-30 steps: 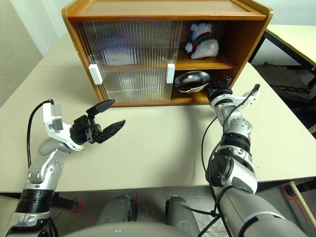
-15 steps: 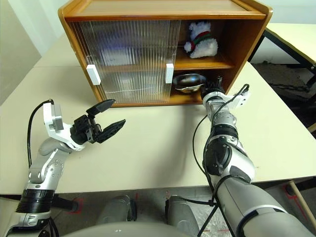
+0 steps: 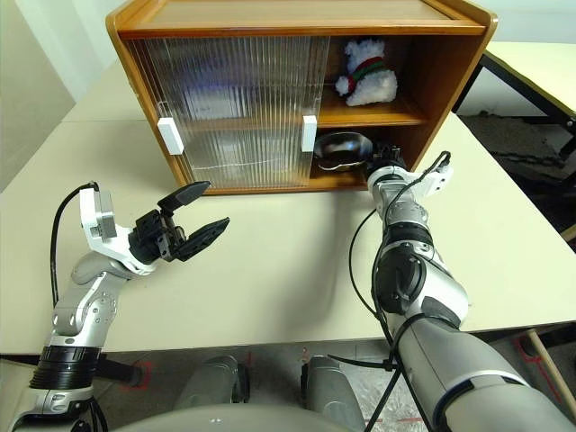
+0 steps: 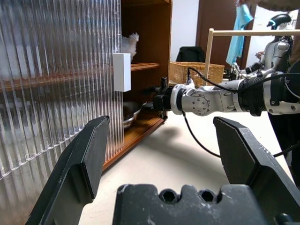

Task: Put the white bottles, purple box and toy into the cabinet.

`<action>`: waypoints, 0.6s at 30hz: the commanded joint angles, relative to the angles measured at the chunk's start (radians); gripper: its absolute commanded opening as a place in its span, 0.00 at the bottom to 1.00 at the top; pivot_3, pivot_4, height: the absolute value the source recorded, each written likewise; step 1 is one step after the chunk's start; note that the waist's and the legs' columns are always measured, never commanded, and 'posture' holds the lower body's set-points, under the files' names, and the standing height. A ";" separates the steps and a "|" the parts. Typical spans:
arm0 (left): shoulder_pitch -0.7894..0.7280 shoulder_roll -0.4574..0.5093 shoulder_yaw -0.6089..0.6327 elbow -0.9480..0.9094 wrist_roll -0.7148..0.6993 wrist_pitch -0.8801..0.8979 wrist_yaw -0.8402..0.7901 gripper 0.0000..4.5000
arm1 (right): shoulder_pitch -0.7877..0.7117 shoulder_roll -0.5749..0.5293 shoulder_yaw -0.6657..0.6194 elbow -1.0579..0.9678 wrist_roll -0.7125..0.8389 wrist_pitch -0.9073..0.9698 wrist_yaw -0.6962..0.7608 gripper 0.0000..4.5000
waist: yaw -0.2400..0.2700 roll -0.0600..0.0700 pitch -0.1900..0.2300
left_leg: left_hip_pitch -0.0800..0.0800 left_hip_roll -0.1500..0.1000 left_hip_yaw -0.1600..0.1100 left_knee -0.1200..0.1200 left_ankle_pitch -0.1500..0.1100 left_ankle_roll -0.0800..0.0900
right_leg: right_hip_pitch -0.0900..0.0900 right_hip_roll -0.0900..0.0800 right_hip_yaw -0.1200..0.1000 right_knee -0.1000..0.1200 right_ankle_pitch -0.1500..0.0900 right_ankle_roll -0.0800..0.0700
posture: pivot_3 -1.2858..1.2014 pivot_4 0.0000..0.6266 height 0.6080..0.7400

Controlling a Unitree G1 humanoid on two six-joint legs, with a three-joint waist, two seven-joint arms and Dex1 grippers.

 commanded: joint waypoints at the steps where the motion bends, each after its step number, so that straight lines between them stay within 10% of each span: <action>1: 0.005 -0.002 -0.014 -0.001 0.015 -0.005 -0.002 1.00 | 0.046 -0.003 0.025 -0.045 -0.030 0.018 -0.001 0.85 | 0.000 0.000 0.000 | 0.000 0.000 0.000 0.000 0.000 0.000 | 0.000 0.000 0.000 0.000 0.000 0.000 | 0.60 0.00 1.00; 3: 0.002 -0.002 -0.015 0.001 0.015 -0.005 -0.003 1.00 | 0.076 -0.003 0.044 -0.078 -0.045 0.032 -0.002 1.00 | 0.001 0.000 0.000 | 0.000 0.000 0.000 0.000 0.000 0.000 | 0.000 0.000 0.000 0.000 0.000 0.000 | 0.60 0.00 1.00; 18: 0.014 0.000 -0.012 0.003 0.011 -0.013 -0.005 1.00 | 0.578 0.006 0.295 -0.754 -0.056 0.418 0.132 1.00 | 0.006 0.001 -0.005 | 0.000 0.000 0.000 0.000 0.000 0.000 | 0.001 -0.001 0.000 0.000 0.000 0.000 | 0.60 0.00 1.00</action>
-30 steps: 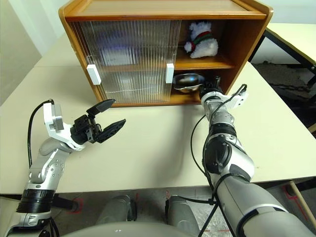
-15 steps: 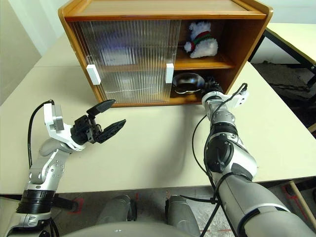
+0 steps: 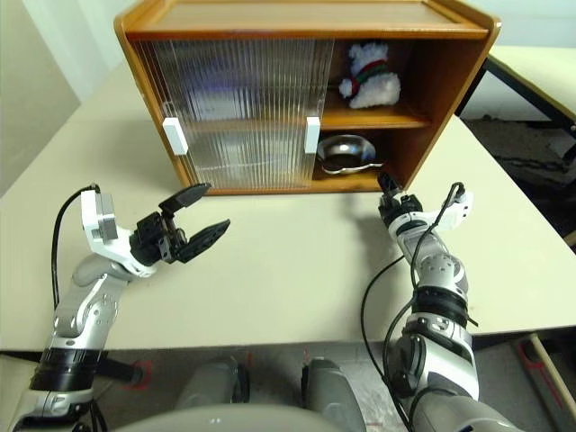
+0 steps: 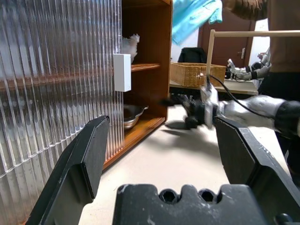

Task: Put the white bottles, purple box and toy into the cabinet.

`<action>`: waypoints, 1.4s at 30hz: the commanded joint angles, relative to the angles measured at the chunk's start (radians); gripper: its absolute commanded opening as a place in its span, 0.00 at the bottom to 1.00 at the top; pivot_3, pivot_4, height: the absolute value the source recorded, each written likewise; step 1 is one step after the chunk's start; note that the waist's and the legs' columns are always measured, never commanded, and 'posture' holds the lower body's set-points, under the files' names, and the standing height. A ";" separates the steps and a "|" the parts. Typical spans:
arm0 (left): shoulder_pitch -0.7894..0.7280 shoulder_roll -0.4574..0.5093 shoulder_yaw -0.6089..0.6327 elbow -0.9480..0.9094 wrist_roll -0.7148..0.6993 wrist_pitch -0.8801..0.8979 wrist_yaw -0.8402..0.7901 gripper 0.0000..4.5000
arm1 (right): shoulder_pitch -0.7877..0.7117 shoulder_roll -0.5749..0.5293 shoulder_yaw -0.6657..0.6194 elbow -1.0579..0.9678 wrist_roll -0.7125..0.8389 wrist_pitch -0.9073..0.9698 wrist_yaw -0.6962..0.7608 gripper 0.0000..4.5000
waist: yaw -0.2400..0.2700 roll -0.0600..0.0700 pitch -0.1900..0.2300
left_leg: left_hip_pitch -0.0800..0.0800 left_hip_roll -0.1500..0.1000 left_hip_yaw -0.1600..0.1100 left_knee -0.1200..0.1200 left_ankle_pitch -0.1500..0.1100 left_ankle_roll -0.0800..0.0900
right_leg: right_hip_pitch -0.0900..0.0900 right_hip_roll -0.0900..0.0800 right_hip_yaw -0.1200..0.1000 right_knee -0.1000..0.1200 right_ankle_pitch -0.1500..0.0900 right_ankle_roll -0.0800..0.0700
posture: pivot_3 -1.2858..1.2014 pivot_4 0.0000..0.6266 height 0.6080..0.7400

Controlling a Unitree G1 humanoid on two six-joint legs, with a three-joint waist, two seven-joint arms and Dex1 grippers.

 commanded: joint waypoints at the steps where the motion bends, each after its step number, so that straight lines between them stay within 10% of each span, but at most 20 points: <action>1: 0.003 0.002 -0.006 0.006 0.011 -0.006 -0.007 1.00 | 0.092 -0.007 0.106 -0.155 -0.019 0.069 0.100 0.96 | -0.004 0.001 0.000 | 0.000 0.000 0.000 0.000 0.000 0.000 | 0.000 0.000 0.000 0.000 0.000 0.000 | 0.60 0.00 1.00; 13: 0.007 0.007 0.005 0.014 0.011 -0.015 -0.009 1.00 | 0.127 0.032 0.394 -0.423 -0.085 0.076 0.283 0.03 | -0.001 0.001 -0.001 | 0.001 0.000 0.000 0.002 0.000 0.000 | 0.000 0.002 -0.001 0.001 -0.003 0.000 | 0.61 0.00 1.00; 42: -0.007 -0.008 -0.002 0.027 0.022 -0.020 -0.002 1.00 | -0.176 0.182 0.315 -0.436 -0.102 0.040 -0.139 0.01 | 0.021 -0.001 -0.001 | -0.003 0.000 0.000 0.000 -0.001 -0.002 | -0.005 0.001 -0.002 0.002 -0.002 -0.002 | 0.61 0.00 1.00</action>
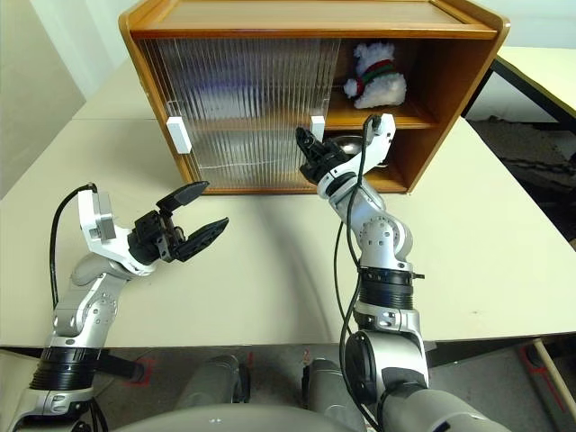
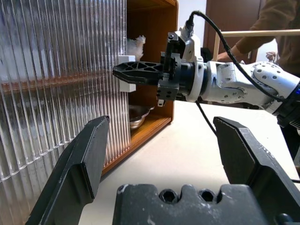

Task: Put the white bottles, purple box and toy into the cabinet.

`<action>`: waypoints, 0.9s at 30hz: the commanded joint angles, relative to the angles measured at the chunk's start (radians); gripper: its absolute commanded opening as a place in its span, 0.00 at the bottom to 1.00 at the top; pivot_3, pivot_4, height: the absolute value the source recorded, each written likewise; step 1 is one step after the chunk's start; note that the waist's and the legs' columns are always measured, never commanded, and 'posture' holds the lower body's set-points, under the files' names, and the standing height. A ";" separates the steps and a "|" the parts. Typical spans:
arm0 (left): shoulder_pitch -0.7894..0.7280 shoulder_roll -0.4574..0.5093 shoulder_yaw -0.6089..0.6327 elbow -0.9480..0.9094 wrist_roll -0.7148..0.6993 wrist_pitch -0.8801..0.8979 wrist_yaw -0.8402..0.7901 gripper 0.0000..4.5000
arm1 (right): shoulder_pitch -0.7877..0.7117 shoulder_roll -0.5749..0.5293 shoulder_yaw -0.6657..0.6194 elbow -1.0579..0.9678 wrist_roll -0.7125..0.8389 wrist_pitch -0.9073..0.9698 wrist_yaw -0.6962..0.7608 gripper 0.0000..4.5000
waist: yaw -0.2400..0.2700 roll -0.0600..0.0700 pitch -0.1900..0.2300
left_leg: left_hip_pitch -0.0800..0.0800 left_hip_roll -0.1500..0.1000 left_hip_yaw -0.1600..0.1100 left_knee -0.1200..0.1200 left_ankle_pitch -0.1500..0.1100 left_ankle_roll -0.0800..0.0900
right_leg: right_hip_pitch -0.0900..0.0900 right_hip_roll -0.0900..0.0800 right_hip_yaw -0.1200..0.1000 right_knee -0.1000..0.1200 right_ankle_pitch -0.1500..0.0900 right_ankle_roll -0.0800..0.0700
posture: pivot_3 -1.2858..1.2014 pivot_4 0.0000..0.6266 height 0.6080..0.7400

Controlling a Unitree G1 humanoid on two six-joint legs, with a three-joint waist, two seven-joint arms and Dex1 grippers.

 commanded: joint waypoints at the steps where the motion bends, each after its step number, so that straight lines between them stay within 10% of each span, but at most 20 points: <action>1: -0.002 -0.004 -0.010 0.023 0.017 -0.008 -0.001 1.00 | -0.029 -0.019 -0.023 -0.009 -0.017 -0.039 -0.019 0.01 | 0.000 0.000 0.000 | 0.000 0.000 0.000 0.000 0.000 0.000 | 0.000 0.000 0.000 0.000 0.000 0.000 | 0.61 0.00 1.00; 27: 0.008 -0.004 -0.017 0.021 0.017 -0.004 -0.012 1.00 | 0.016 -0.179 -0.082 -0.051 -0.063 -0.057 -0.034 0.01 | -0.001 0.000 0.000 | 0.000 0.000 0.000 0.001 0.000 0.001 | 0.000 0.000 0.001 0.000 0.000 0.000 | 0.61 0.00 1.00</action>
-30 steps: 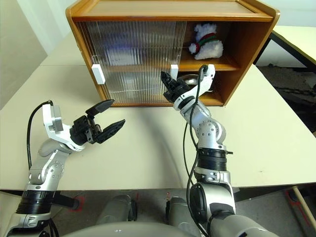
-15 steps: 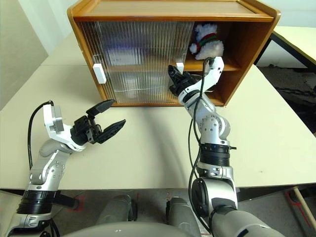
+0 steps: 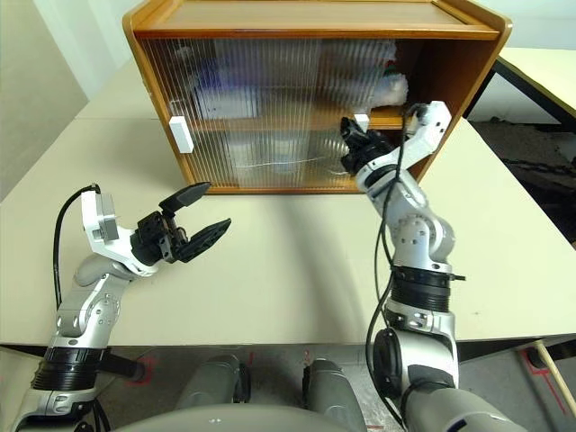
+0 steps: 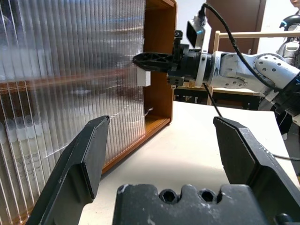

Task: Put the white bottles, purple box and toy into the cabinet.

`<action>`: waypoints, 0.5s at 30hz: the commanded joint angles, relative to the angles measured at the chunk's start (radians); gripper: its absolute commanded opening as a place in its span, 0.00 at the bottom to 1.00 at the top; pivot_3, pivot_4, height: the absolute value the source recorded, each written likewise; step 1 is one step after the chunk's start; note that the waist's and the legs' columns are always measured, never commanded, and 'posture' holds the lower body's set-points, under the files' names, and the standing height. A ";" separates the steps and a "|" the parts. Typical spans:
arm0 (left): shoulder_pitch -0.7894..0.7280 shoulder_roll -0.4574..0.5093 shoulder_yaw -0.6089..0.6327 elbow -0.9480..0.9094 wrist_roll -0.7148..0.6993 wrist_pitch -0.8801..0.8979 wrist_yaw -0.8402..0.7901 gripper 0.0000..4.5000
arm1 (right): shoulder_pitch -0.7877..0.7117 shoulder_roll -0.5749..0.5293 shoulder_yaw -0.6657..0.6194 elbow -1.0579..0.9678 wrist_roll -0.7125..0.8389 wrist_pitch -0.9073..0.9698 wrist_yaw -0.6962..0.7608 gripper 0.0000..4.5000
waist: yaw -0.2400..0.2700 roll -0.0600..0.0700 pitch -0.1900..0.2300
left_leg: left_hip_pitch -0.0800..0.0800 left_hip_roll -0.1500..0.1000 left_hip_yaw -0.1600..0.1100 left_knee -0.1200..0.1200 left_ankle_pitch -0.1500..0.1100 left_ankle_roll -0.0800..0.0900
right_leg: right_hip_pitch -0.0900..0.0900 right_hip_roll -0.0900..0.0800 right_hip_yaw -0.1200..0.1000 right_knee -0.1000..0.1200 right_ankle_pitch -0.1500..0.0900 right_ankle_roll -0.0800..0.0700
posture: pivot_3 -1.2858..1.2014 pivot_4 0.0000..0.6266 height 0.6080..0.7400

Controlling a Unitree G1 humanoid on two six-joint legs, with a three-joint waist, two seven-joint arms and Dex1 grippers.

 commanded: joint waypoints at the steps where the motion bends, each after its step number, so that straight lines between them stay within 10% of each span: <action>1: 0.007 0.006 -0.009 0.019 0.012 -0.001 -0.011 1.00 | -0.005 -0.015 -0.025 0.008 -0.007 -0.023 -0.001 0.01 | -0.002 0.000 0.000 | 0.000 0.000 0.000 0.000 0.000 0.000 | 0.000 0.000 0.000 0.000 0.000 0.000 | 0.60 0.00 1.00; 15: 0.016 0.005 -0.014 0.011 0.011 0.006 -0.014 1.00 | -0.015 -0.113 -0.066 0.074 -0.035 -0.047 0.031 0.01 | 0.000 0.000 0.000 | 0.000 0.000 0.001 0.001 0.000 0.001 | 0.000 0.000 0.001 0.000 0.000 0.000 | 0.60 0.00 1.00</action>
